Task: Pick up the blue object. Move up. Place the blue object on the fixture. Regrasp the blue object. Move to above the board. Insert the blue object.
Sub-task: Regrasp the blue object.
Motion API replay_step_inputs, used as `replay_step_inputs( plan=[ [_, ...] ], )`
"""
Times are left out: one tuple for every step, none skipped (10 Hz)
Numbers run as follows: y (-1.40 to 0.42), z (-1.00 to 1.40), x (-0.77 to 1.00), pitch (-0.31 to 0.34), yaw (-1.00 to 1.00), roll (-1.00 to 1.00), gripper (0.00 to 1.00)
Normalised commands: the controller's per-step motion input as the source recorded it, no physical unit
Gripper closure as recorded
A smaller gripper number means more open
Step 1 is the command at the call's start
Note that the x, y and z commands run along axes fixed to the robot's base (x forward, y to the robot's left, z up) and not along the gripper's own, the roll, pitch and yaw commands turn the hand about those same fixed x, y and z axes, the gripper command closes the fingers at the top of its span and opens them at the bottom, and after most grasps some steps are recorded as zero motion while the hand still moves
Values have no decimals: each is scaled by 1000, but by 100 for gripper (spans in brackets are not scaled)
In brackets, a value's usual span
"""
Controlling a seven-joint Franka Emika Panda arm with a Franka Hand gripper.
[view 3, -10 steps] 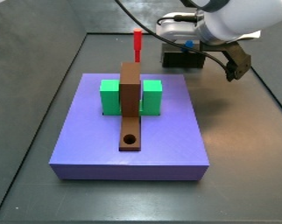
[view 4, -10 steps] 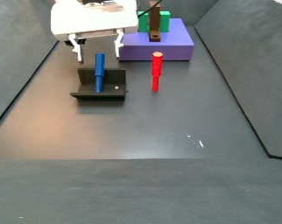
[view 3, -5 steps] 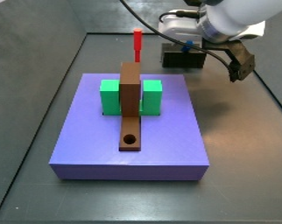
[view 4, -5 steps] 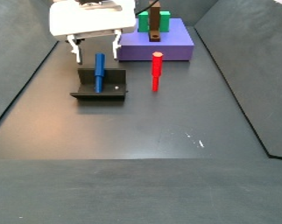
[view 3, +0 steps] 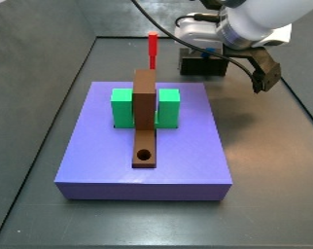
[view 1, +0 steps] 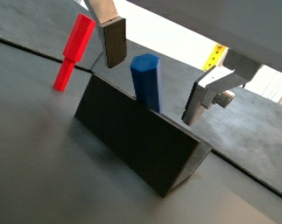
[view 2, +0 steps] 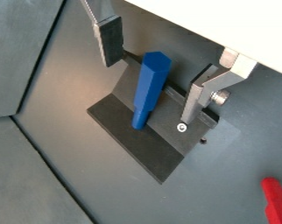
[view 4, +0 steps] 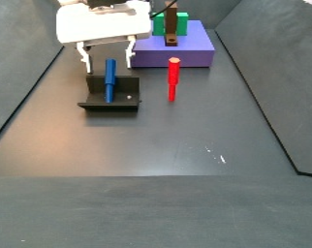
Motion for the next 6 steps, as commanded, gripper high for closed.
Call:
replay_step_inputs(
  plan=[
    [14,-71,-97,-57,0,-183,0],
    [0,-17,-69,-40,0,-169,0],
    [0,0,0,0,0,0,0],
    [0,0,0,0,0,0,100],
    [0,0,0,0,0,0,100],
    [0,0,0,0,0,0,100]
  ],
)
